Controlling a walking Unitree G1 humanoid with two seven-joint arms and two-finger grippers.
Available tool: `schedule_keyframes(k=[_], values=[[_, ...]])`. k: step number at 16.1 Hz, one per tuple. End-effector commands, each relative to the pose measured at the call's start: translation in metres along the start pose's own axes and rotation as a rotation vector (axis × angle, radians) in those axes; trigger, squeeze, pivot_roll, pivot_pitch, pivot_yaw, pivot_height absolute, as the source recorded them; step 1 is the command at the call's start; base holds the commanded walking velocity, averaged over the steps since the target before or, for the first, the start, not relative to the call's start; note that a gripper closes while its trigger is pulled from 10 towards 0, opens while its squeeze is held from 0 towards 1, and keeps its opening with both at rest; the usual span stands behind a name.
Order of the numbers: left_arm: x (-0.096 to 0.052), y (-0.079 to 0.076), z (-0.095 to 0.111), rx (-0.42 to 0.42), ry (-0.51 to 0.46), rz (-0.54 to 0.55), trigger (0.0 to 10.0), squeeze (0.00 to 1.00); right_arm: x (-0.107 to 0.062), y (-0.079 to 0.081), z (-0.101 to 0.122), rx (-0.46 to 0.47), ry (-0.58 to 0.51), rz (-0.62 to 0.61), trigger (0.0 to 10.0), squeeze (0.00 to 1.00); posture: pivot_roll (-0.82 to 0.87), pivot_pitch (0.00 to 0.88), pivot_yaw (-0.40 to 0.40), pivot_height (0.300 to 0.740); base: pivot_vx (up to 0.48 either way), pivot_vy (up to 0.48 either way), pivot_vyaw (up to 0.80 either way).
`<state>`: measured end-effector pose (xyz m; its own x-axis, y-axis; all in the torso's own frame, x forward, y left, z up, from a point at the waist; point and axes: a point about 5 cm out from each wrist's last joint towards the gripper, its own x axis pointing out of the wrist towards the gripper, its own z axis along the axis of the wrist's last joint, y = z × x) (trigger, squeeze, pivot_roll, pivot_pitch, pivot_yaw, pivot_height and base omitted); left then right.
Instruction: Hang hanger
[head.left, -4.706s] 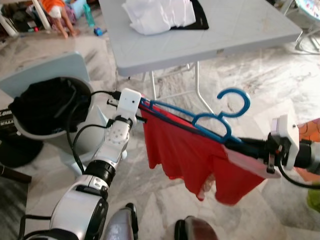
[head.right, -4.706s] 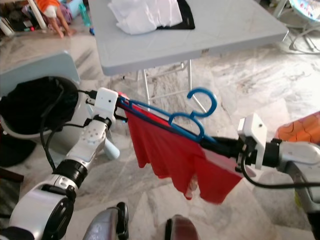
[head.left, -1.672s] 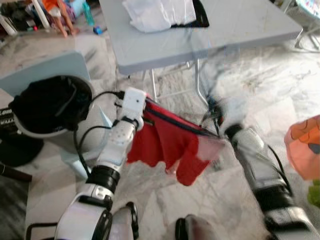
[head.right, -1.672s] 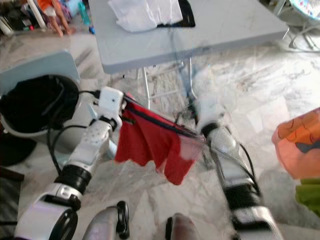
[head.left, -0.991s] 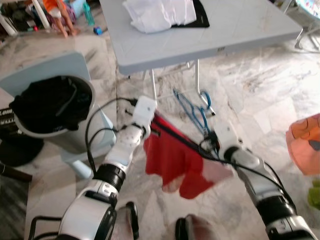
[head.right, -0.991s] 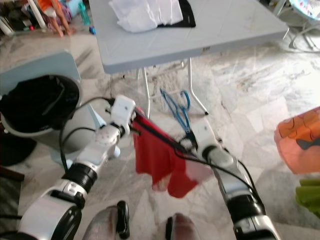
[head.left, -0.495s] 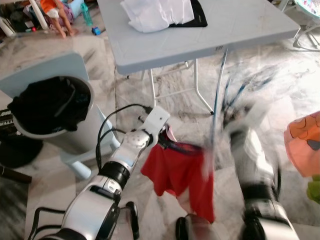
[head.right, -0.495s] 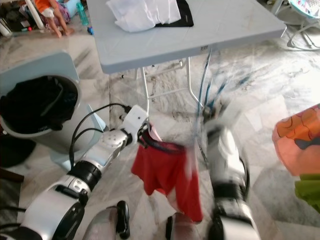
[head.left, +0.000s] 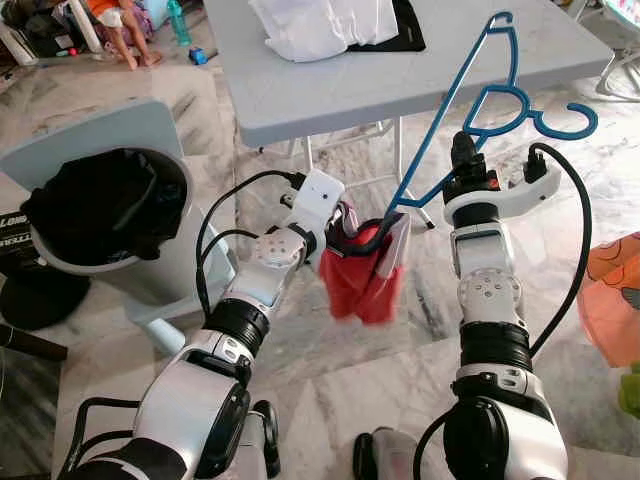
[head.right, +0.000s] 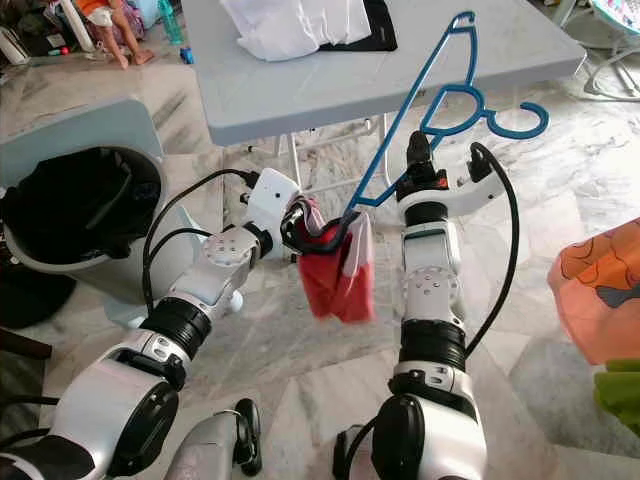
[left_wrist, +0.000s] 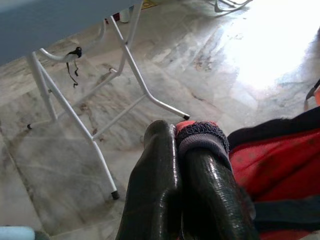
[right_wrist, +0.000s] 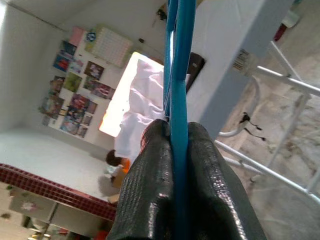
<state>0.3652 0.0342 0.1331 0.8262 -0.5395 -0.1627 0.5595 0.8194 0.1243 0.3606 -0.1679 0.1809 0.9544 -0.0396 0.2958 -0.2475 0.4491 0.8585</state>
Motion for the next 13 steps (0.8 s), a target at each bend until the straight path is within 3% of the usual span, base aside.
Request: schedule_keyframes(k=[1, 2, 4, 5, 6, 7, 10, 11, 12, 13], values=[[0.003, -0.002, 0.007, -0.072, -0.003, -0.027, 2.1, 0.00, 0.023, 0.059, 0.025, 0.144, -0.096, 0.275, 10.0, 0.00, -0.09, 0.171, 0.008, 0.740, 0.000, 0.000, 0.00], [0.006, -0.002, 0.013, -0.100, -0.012, -0.036, 2.2, 0.00, 0.031, 0.090, 0.035, 0.224, -0.123, 0.394, 10.0, 0.00, -0.09, 0.171, 0.008, 0.740, 0.000, 0.000, 0.00], [0.011, -0.013, 0.031, -0.101, -0.084, -0.086, 1.7, 0.00, 0.042, 0.115, 0.042, 0.494, -0.196, 0.353, 10.0, 0.00, -0.09, 0.164, 0.010, 0.740, 0.000, 0.000, 0.00], [0.012, -0.017, 0.034, -0.098, -0.099, -0.110, 1.6, 0.00, 0.042, 0.121, 0.041, 0.521, -0.197, 0.366, 10.0, 0.00, -0.09, 0.164, 0.010, 0.740, 0.000, 0.000, 0.00], [0.012, -0.029, 0.040, -0.057, -0.131, -0.183, 2.2, 0.00, 0.037, 0.146, 0.035, 0.569, -0.162, 0.455, 10.0, 0.00, -0.09, 0.161, 0.008, 0.740, 0.000, 0.000, 0.00], [0.013, -0.031, 0.039, -0.032, -0.121, -0.193, 2.2, 0.00, 0.034, 0.154, 0.032, 0.581, -0.137, 0.489, 10.0, 0.00, -0.09, 0.159, 0.008, 0.740, 0.000, 0.000, 0.00], [0.012, -0.012, 0.043, -0.106, -0.172, -0.053, 3.1, 0.00, 0.025, 0.146, 0.027, 0.659, -0.075, 0.538, 10.0, 0.00, -0.09, 0.159, 0.008, 0.740, 0.000, 0.000, 0.00], [0.012, -0.016, 0.045, -0.126, -0.182, -0.088, 3.1, 0.00, 0.020, 0.140, 0.020, 0.648, -0.039, 0.553, 10.0, 0.00, -0.09, 0.156, 0.003, 0.740, 0.000, 0.000, 0.00], [0.013, -0.025, 0.042, -0.079, -0.163, -0.137, 3.6, 0.00, 0.015, 0.130, 0.007, 0.697, 0.010, 0.501, 10.0, 0.00, -0.09, 0.156, 0.003, 0.740, 0.000, 0.000, 0.00], [0.014, -0.022, 0.036, -0.070, -0.130, -0.098, 4.0, 0.00, 0.009, 0.139, 0.002, 0.758, 0.057, 0.535, 10.0, 0.00, -0.09, 0.158, 0.009, 0.740, 0.000, 0.000, 0.00]])
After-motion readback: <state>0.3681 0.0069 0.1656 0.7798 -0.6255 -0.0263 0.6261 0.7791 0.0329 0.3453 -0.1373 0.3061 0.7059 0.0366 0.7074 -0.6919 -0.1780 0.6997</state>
